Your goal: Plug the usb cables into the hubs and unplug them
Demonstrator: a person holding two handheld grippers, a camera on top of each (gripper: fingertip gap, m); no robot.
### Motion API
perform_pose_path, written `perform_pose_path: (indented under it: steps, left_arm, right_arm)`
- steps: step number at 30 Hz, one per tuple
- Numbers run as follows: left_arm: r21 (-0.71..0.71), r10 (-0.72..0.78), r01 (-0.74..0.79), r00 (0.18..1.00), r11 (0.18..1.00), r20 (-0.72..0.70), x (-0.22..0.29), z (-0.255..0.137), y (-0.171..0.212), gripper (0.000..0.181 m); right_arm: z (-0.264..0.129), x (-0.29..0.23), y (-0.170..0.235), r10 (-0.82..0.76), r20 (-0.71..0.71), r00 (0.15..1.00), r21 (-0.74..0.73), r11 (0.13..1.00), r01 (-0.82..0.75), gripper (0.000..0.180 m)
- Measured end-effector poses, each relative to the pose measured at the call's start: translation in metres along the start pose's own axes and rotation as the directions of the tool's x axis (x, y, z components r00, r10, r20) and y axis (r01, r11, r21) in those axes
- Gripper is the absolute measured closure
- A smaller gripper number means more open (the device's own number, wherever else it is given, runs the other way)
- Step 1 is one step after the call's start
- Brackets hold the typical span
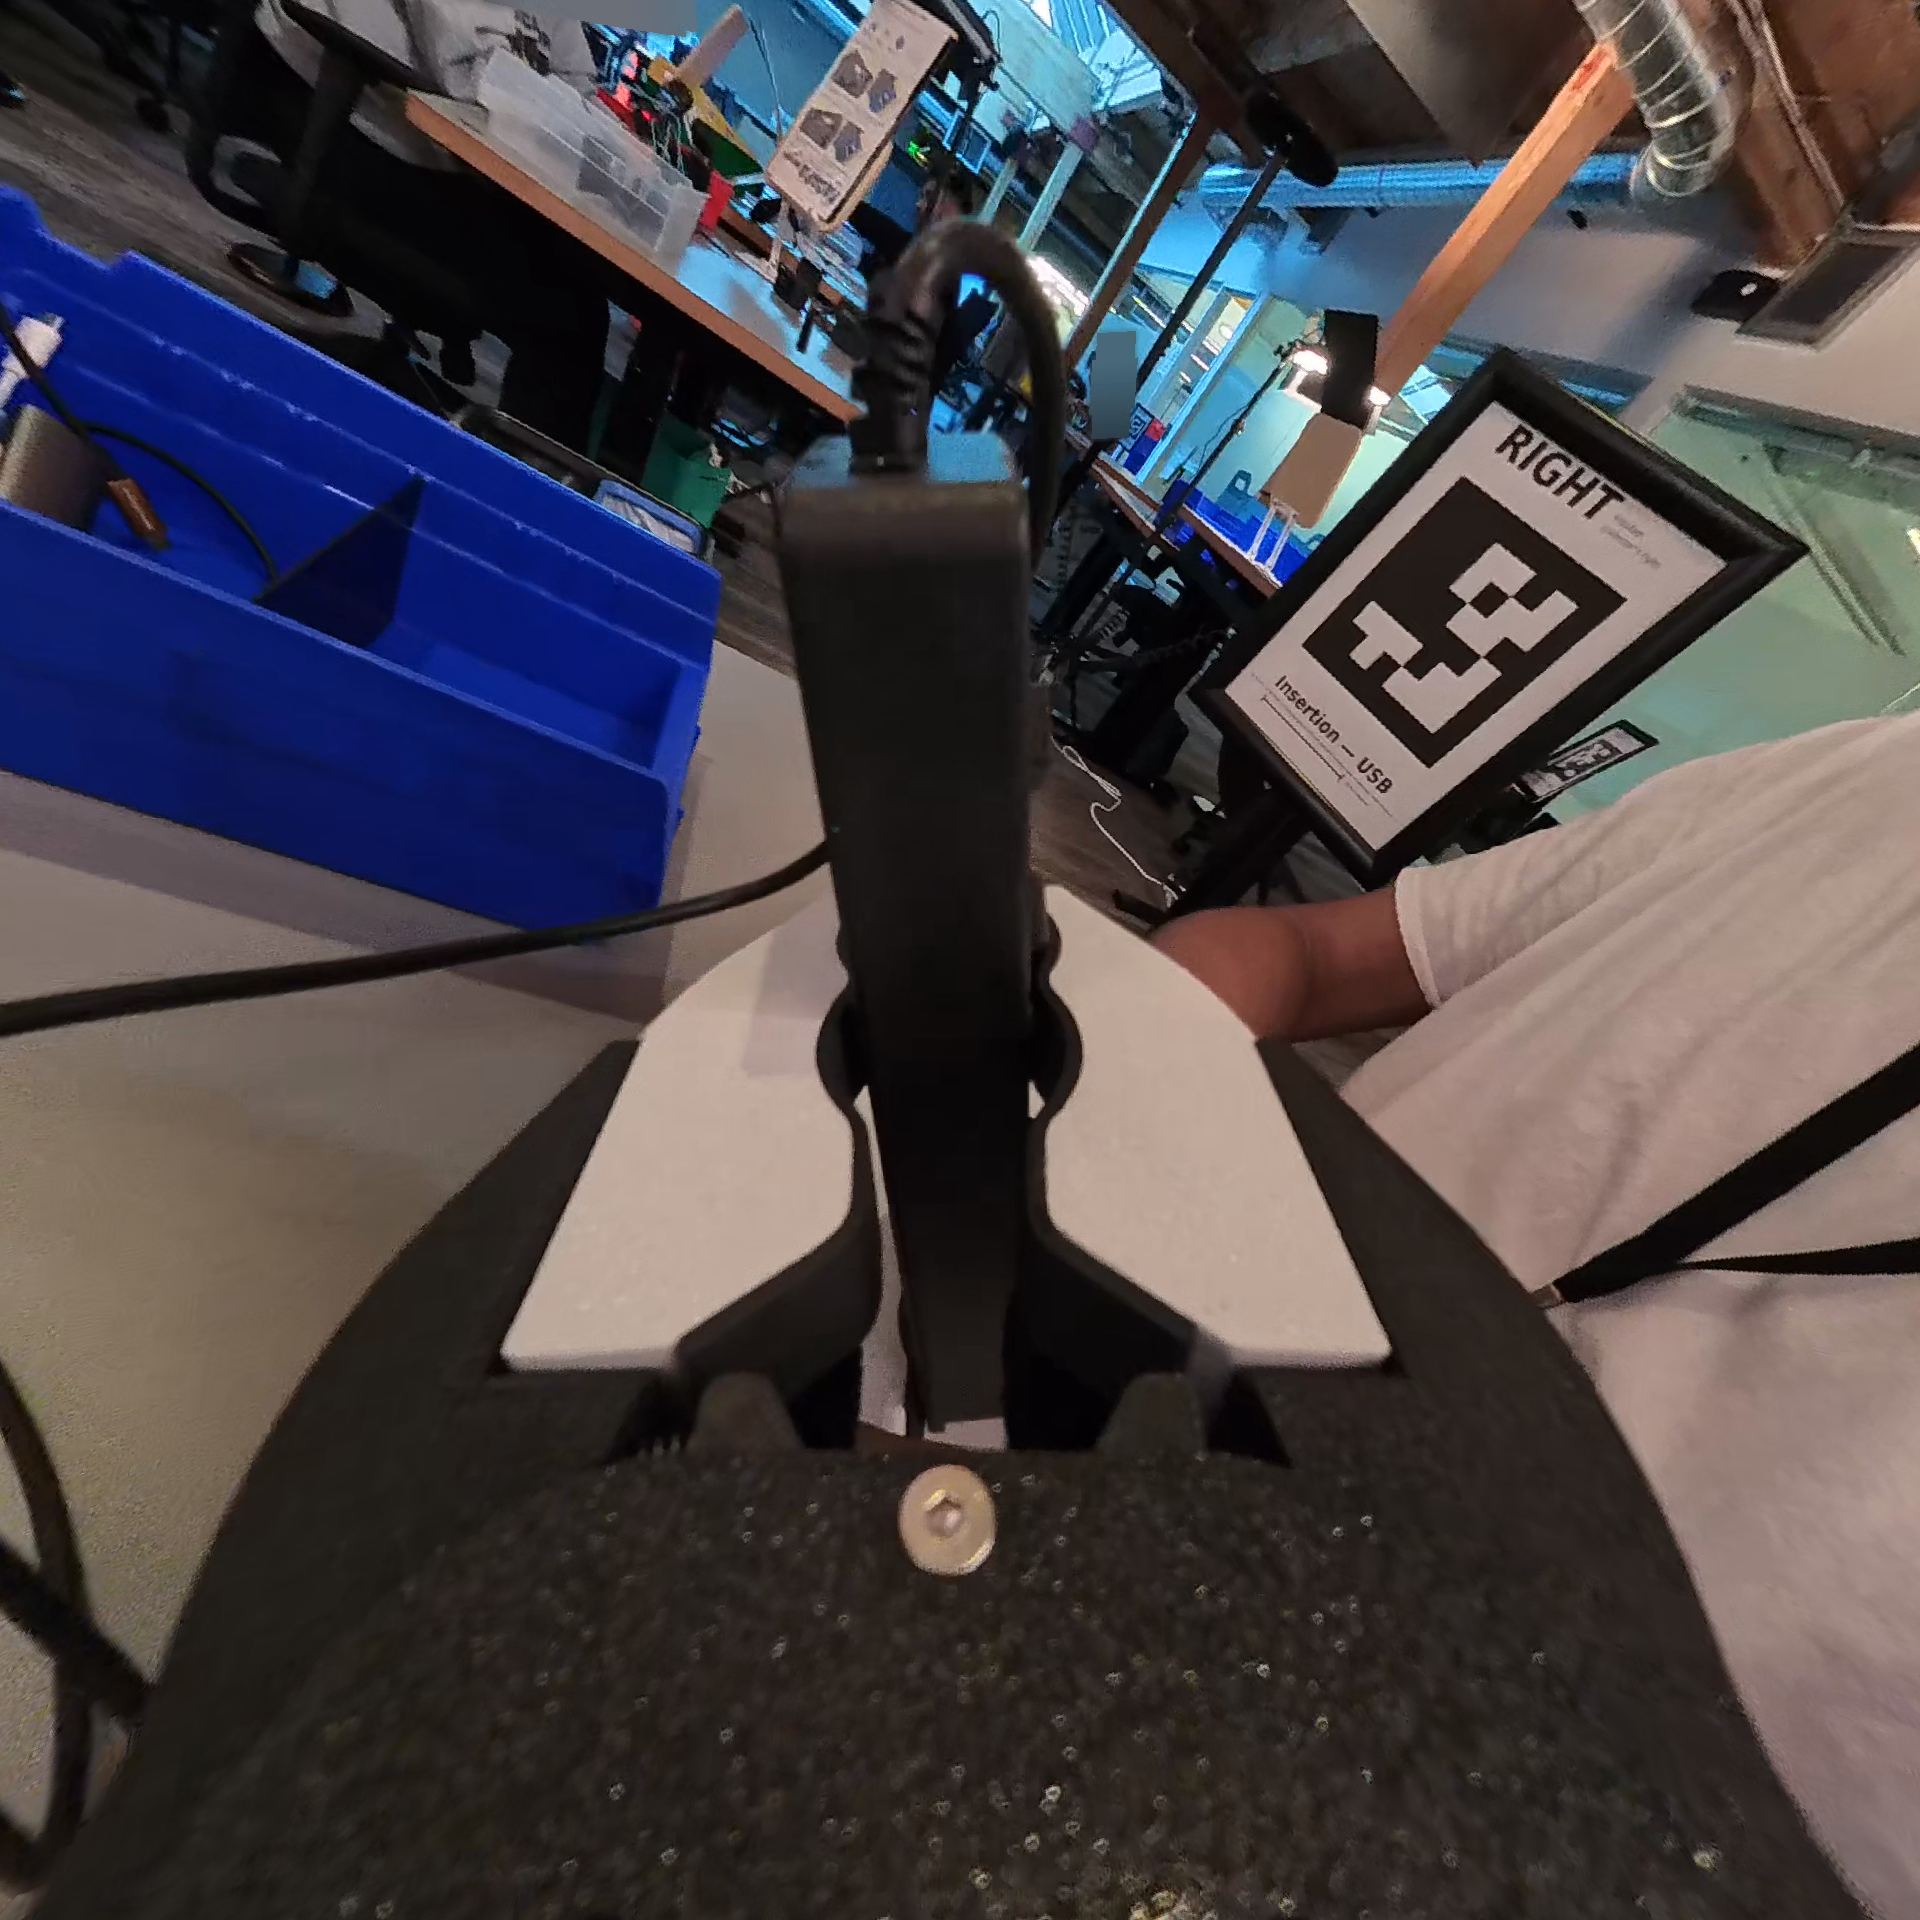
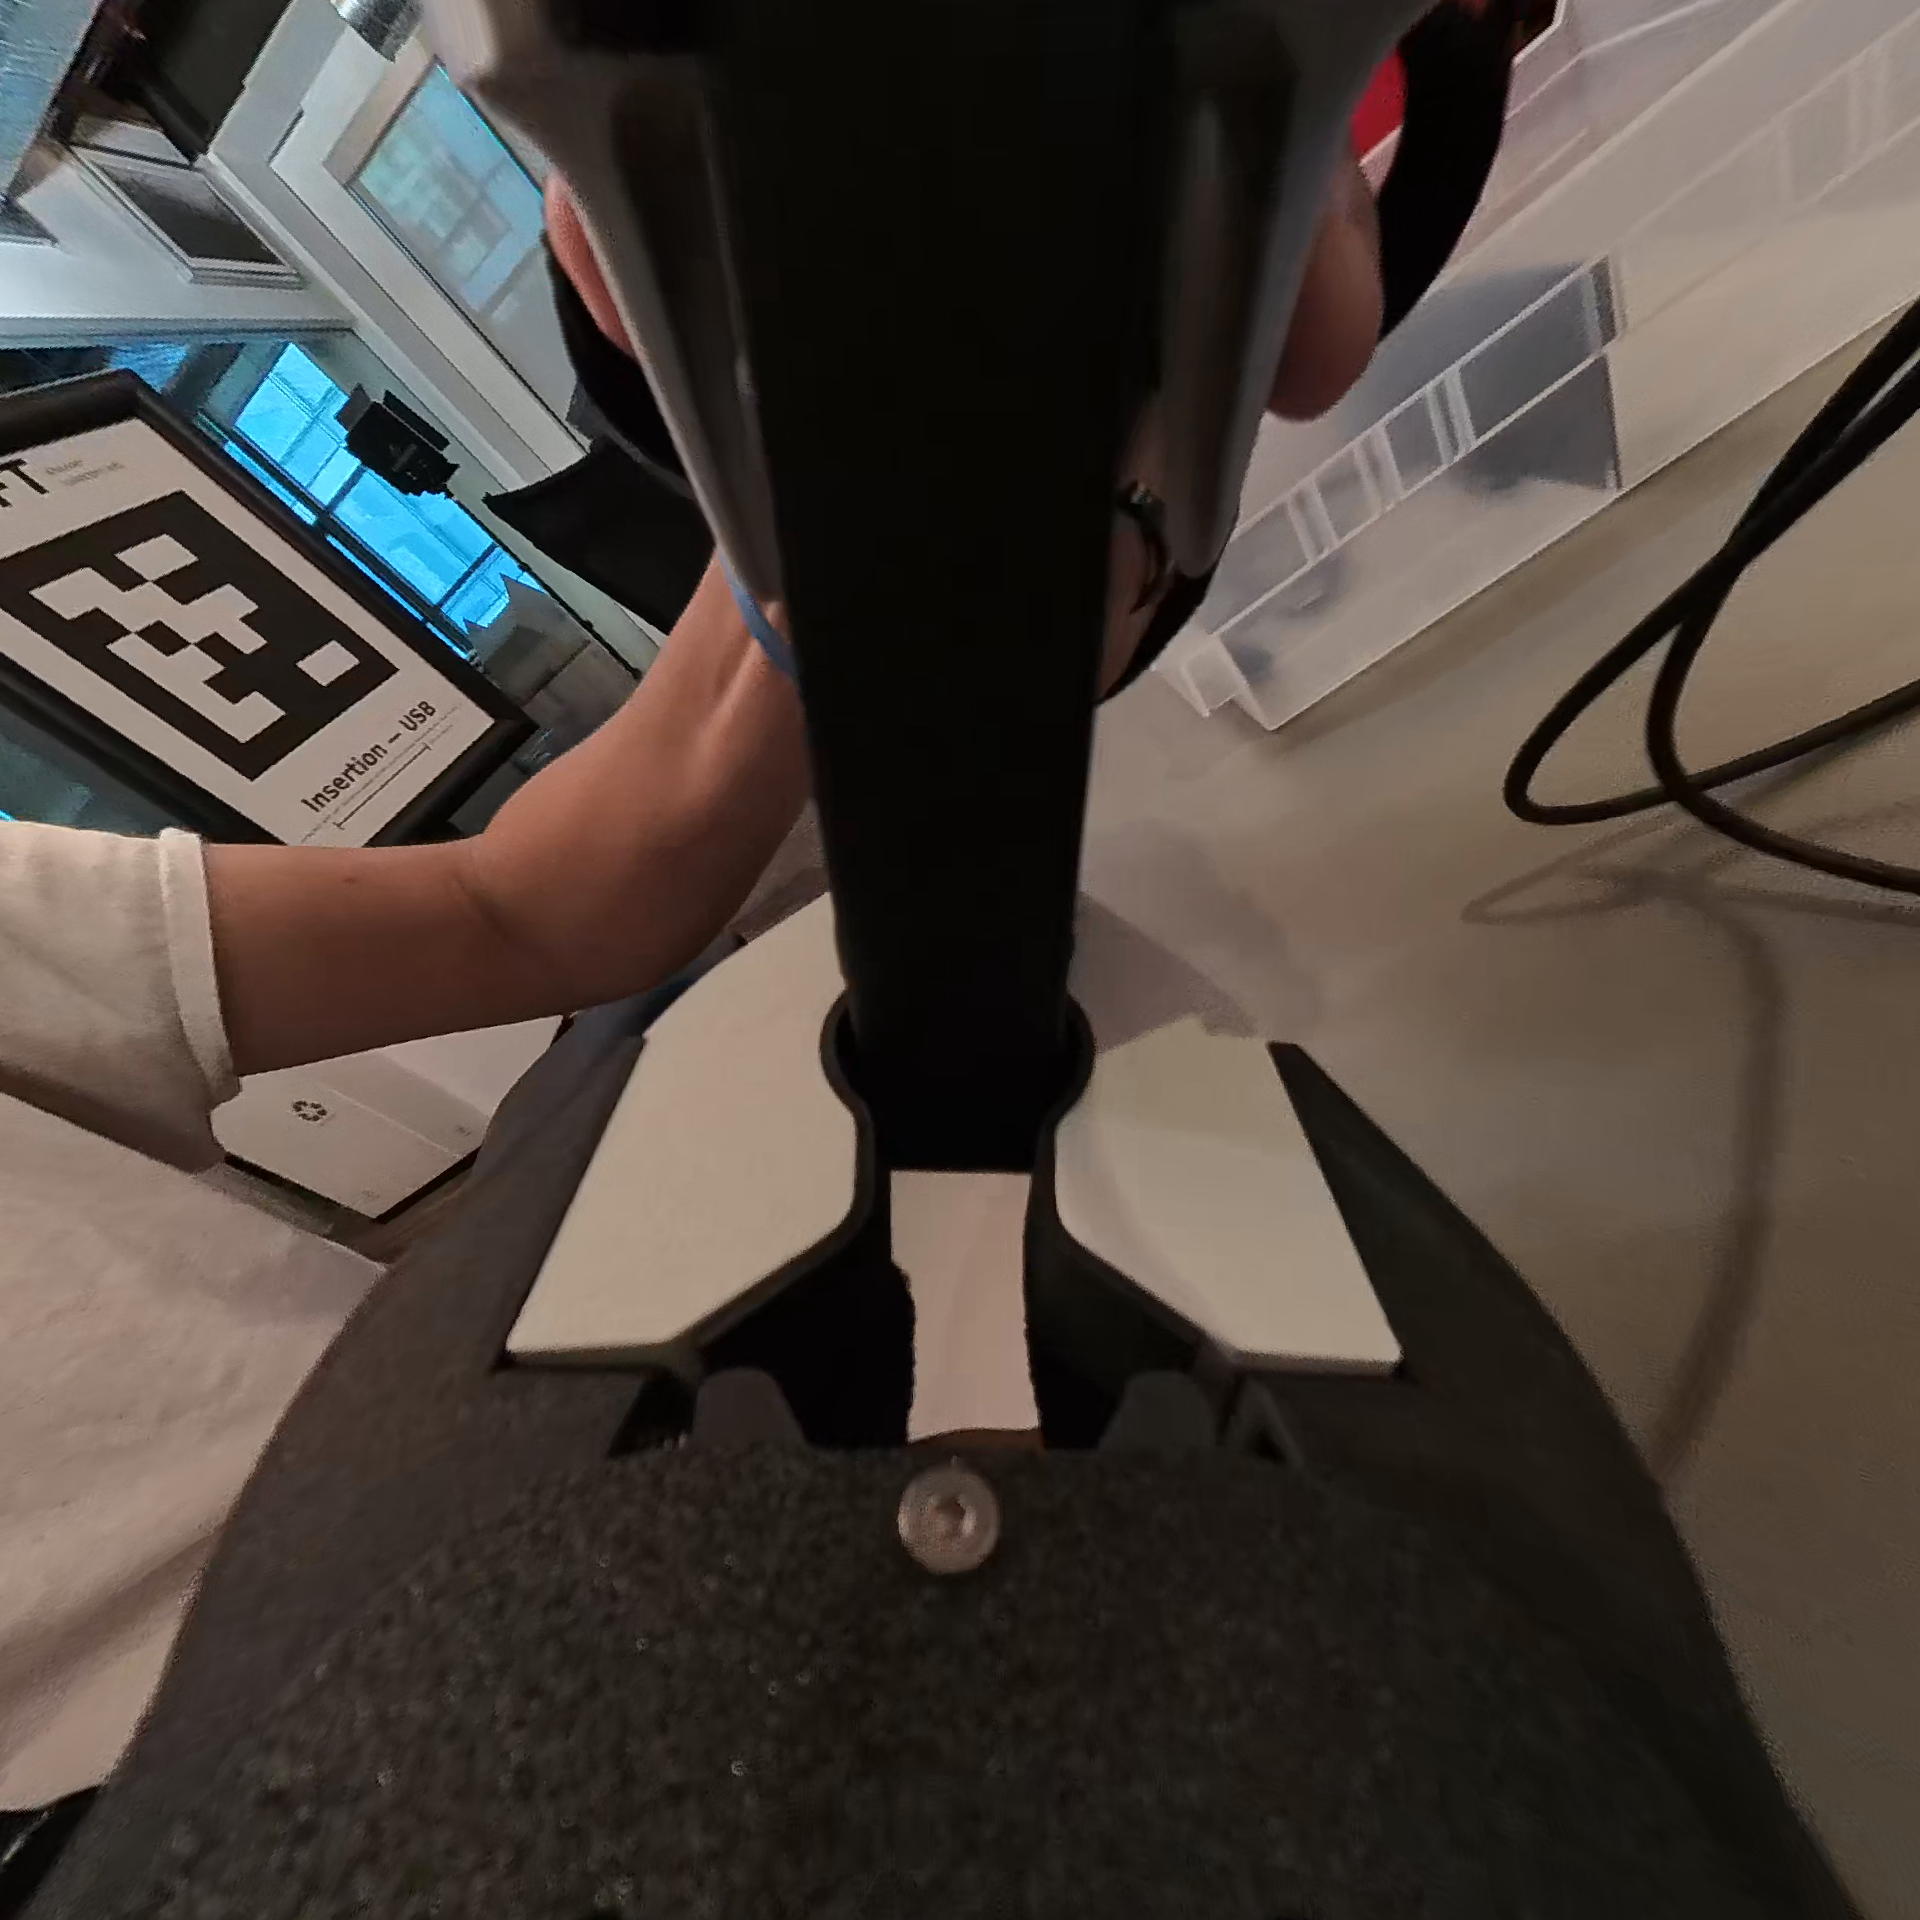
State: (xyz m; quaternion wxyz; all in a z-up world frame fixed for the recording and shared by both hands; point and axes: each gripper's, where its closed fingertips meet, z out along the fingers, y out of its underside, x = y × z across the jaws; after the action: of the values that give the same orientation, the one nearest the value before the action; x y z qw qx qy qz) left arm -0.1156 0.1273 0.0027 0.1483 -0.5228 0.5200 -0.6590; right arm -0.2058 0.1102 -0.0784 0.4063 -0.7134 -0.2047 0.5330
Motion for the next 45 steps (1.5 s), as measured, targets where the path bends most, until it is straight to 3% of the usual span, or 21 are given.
perform_pose_path:
  steps: [5,12,20,23,31,34,38,43,45]
  left_arm:
    - [0.052,0.017,-0.016,1.000,0.999,-0.022,0.003,-0.003,-0.008,0.155]
    - [0.024,0.031,-0.031,0.999,0.999,-0.007,0.002,-0.004,-0.007,0.155]
    - [0.070,0.164,-0.187,0.955,0.980,0.248,-0.014,-0.047,-0.055,0.142]
    - [-0.004,0.219,-0.227,0.937,0.974,0.270,-0.012,-0.058,-0.069,0.150]
    - [-0.265,0.297,-0.233,0.926,0.936,0.234,-0.017,-0.044,-0.063,0.169]
    - [-0.221,0.202,-0.126,0.908,0.967,0.366,-0.037,-0.046,-0.070,0.177]
    - [-0.013,-0.074,0.089,0.886,0.996,0.459,-0.058,-0.049,-0.082,0.177]
    - [0.039,-0.105,0.100,0.827,0.994,0.552,-0.077,-0.062,-0.092,0.171]
    - [0.083,-0.103,0.069,0.833,0.994,0.544,-0.077,-0.069,-0.105,0.158]
  right_arm:
    - [-0.005,0.002,-0.011,-0.011,-0.032,0.999,0.086,0.996,0.014,0.152]
    - [-0.002,0.004,-0.010,-0.065,-0.036,0.997,0.072,0.995,0.068,0.152]
    - [-0.002,0.029,-0.016,-0.151,-0.121,0.981,-0.005,0.988,0.152,0.152]
    - [0.003,0.026,-0.008,-0.149,-0.095,0.984,-0.020,0.989,0.148,0.153]
    - [0.005,0.030,0.010,-0.140,-0.090,0.986,-0.082,0.988,0.132,0.152]
    - [0.001,0.038,0.006,-0.148,-0.147,0.978,-0.066,0.988,0.139,0.152]
    - [0.001,0.063,-0.005,-0.165,-0.263,0.950,-0.060,0.986,0.155,0.152]
    - [0.003,0.098,-0.021,-0.188,-0.308,0.933,-0.035,0.982,0.187,0.152]
    - [0.005,0.110,-0.034,-0.189,-0.287,0.939,-0.008,0.981,0.195,0.152]
